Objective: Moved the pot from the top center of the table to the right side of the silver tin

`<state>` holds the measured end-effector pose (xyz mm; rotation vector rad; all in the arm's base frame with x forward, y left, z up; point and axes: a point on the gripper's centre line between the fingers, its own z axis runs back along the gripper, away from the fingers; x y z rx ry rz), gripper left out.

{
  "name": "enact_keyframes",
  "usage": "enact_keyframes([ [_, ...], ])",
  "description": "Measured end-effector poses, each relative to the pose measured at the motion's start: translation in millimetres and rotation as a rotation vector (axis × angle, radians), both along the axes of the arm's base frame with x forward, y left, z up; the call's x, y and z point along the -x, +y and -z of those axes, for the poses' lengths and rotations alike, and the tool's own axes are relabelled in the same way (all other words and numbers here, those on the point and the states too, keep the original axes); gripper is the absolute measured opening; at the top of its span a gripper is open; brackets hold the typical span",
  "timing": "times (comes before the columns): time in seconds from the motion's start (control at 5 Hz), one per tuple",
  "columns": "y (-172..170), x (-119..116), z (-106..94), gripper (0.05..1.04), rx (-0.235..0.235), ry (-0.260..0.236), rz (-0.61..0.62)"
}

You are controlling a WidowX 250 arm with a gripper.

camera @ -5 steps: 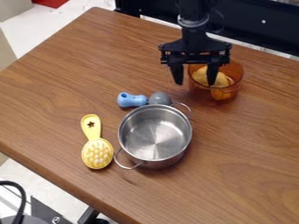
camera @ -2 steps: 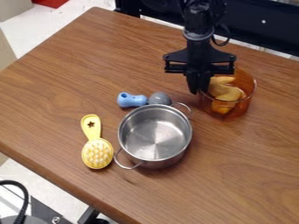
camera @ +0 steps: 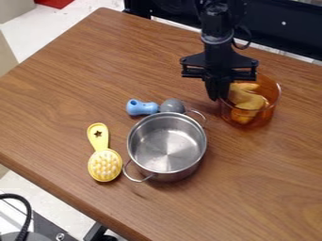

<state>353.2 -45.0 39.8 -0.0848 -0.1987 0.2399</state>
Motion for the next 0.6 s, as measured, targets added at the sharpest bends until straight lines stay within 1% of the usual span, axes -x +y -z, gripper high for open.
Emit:
enact_keyframes([
  [0.2,-15,3,0.4,0.055,-0.023,0.001,0.143],
  [0.4,-25,7,-1.6,0.055,-0.038,-0.009,0.266],
  [0.6,-31,17,-7.7,0.055,-0.05,-0.023,0.355],
])
